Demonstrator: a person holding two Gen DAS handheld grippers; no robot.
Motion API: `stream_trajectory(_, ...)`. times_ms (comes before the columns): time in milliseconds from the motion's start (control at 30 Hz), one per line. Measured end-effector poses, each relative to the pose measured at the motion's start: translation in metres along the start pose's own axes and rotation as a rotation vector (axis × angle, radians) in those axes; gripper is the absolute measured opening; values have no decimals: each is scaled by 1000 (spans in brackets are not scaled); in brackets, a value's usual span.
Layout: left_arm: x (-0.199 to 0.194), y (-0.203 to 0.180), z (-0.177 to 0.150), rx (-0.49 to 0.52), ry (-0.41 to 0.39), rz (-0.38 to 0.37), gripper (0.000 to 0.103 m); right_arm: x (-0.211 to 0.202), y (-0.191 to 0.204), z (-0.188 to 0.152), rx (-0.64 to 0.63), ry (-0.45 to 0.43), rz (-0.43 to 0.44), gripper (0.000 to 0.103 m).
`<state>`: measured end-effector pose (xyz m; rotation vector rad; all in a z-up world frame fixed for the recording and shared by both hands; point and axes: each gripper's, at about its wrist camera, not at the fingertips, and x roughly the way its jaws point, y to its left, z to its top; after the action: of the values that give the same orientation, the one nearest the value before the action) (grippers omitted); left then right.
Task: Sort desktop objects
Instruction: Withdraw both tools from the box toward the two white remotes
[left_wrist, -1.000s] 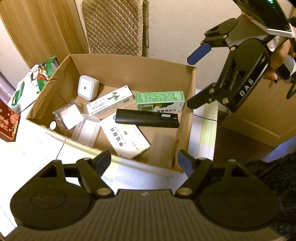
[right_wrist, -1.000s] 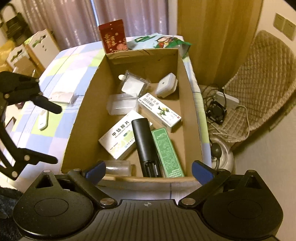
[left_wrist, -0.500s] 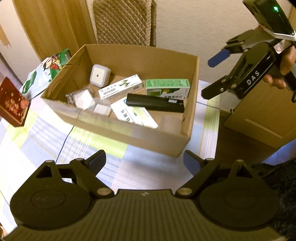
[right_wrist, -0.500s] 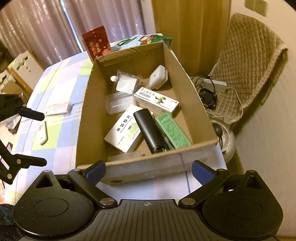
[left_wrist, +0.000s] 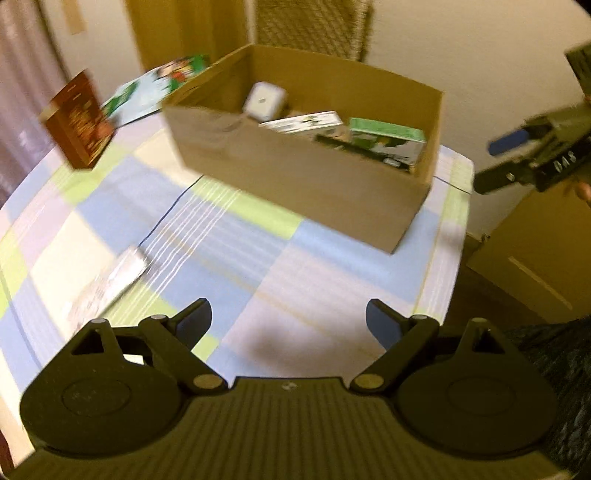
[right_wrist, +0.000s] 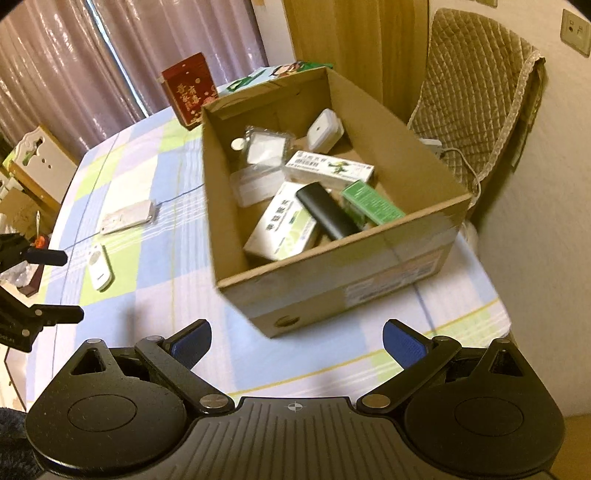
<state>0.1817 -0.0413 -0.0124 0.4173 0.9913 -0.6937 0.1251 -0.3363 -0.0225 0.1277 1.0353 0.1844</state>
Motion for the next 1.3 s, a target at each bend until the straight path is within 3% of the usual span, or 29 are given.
stream_trajectory(333, -12, 67, -75, -310, 37, 75, 89, 24, 42, -12, -23, 40, 25, 101)
stream_trajectory(600, -19, 102, -108, -424, 65, 164, 89, 46, 70, -15, -49, 82, 55, 101)
stream_trajectory(900, -10, 117, -108, -475, 69, 179, 89, 54, 89, 0, -80, 83, 118, 101)
stream_trajectory(1200, 5, 132, -96, -503, 55, 192, 88, 33, 123, 38, -271, -69, 70, 101)
stream_trajectory(1300, 11, 138, -94, -522, 57, 196, 88, 41, 127, 52, -322, -76, 90, 101)
